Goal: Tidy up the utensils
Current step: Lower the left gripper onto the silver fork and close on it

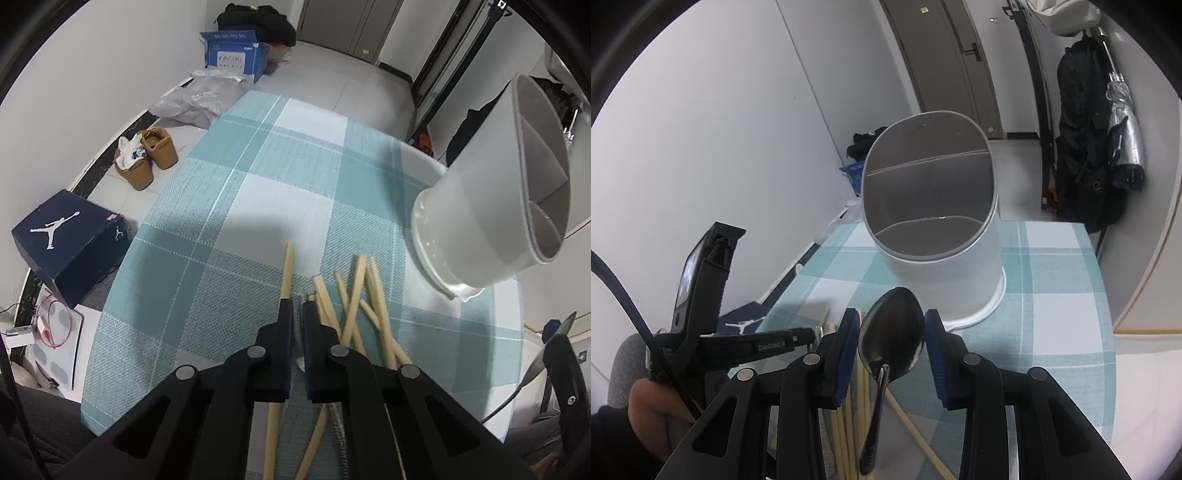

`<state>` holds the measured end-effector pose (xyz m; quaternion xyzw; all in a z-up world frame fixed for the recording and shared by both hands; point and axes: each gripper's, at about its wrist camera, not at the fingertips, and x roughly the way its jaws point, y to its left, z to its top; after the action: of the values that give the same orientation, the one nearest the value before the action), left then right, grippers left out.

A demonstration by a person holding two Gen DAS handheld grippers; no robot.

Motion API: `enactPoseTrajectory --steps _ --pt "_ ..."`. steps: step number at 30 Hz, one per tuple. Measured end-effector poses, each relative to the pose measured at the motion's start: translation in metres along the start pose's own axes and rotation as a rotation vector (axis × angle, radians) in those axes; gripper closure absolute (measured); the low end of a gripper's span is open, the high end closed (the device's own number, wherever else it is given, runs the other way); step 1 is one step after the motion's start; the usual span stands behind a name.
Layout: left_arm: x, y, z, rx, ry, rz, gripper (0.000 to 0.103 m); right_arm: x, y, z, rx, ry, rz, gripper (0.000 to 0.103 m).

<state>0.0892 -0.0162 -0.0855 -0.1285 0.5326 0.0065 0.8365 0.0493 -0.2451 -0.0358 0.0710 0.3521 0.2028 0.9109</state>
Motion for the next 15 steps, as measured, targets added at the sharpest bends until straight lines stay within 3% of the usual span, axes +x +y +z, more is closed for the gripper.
enactPoseTrajectory --steps 9,13,14,15 --pt "-0.011 -0.003 0.002 0.003 -0.056 -0.003 0.103 -0.015 -0.003 0.005 -0.012 -0.045 -0.022 0.068" --pt "-0.007 0.014 0.001 -0.071 -0.003 -0.048 0.102 -0.022 -0.007 0.004 0.001 -0.058 -0.030 0.068" --pt "-0.007 0.015 0.002 -0.076 0.000 -0.050 0.100 -0.024 -0.006 0.004 0.003 -0.060 -0.031 0.068" --pt "-0.006 0.016 0.002 -0.076 0.001 -0.051 0.088 -0.025 -0.006 0.003 0.006 -0.063 -0.031 0.068"
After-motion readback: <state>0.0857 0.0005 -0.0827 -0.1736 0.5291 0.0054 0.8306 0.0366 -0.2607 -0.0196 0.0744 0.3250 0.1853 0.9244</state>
